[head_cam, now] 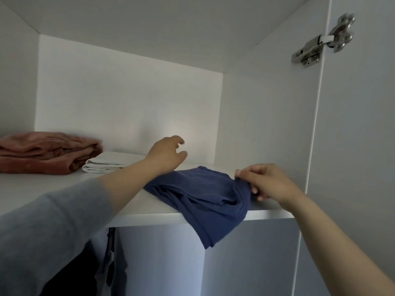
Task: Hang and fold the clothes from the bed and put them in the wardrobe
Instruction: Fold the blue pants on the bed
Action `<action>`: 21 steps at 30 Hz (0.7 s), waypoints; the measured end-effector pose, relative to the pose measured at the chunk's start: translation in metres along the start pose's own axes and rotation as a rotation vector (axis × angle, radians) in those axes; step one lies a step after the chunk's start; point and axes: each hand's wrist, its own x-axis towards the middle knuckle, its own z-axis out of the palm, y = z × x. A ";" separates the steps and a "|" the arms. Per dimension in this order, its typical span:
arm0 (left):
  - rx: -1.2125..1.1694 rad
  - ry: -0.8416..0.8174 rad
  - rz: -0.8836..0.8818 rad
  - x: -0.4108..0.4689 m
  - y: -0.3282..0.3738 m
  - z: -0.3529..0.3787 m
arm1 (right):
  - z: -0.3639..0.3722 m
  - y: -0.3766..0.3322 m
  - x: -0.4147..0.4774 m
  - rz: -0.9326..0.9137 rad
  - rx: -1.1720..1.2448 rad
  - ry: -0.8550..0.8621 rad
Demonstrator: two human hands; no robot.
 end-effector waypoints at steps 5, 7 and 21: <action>0.086 -0.498 -0.062 -0.042 0.025 0.000 | 0.011 0.018 0.017 -0.037 -0.391 0.284; 0.160 -0.639 -0.092 -0.044 0.027 0.006 | 0.012 0.019 0.018 -0.019 -0.405 0.205; -0.038 -0.392 0.187 -0.012 0.028 0.013 | 0.001 0.038 0.015 0.062 -0.475 0.167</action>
